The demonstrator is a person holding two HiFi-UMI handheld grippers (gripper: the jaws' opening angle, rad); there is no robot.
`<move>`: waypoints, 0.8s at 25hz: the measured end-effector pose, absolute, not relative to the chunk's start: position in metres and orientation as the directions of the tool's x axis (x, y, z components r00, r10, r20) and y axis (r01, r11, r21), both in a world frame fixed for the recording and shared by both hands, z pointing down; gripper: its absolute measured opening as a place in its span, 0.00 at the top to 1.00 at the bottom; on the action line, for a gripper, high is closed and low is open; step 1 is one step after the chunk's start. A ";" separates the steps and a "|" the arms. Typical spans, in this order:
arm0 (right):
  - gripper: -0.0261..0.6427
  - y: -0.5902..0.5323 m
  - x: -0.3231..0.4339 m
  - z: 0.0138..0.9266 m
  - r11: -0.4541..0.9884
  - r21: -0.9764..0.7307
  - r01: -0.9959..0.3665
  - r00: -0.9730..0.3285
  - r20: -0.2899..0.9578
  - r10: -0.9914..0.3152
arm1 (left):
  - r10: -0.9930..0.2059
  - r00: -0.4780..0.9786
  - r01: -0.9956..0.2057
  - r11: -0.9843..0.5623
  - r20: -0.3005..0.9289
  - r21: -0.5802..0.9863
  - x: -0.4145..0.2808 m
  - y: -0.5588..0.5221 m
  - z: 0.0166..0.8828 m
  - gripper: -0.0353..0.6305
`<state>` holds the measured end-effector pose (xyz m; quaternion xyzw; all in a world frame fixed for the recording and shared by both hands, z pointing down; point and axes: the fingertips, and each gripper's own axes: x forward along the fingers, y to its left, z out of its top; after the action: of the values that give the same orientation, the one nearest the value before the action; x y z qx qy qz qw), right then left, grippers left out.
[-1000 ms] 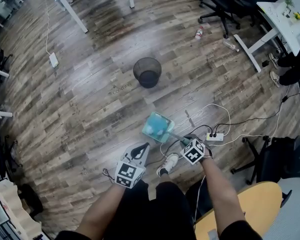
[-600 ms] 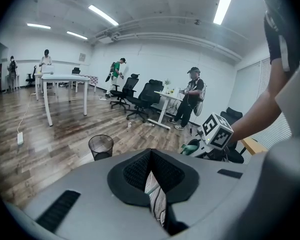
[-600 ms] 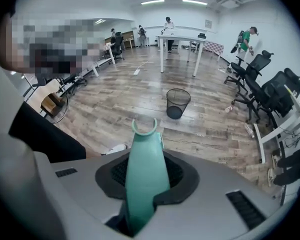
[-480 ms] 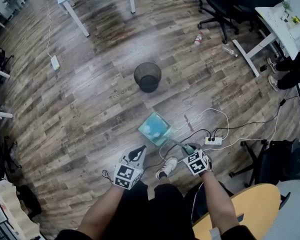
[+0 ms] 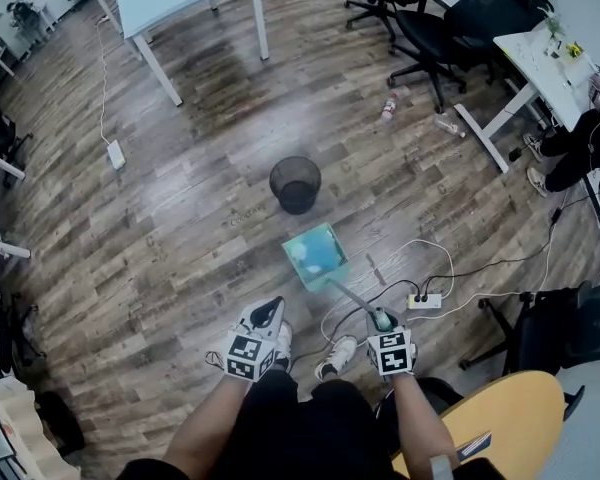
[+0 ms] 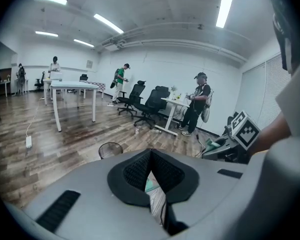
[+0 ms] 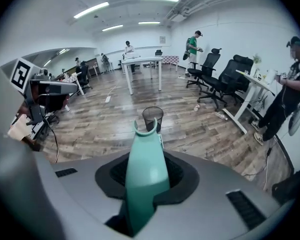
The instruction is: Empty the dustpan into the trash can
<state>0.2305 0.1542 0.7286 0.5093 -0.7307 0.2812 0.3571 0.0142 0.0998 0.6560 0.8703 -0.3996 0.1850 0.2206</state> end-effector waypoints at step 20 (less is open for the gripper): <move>0.81 0.096 0.234 0.640 0.028 0.016 -0.999 -0.009 0.689 -0.724 | -0.661 0.647 -0.758 -0.608 0.380 0.235 -0.046 0.017 0.602 0.93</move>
<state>0.2343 0.0962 0.6397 0.6495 -0.6635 0.2536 0.2713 -0.0461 0.0166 0.6016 0.8875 -0.3998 0.1283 0.1900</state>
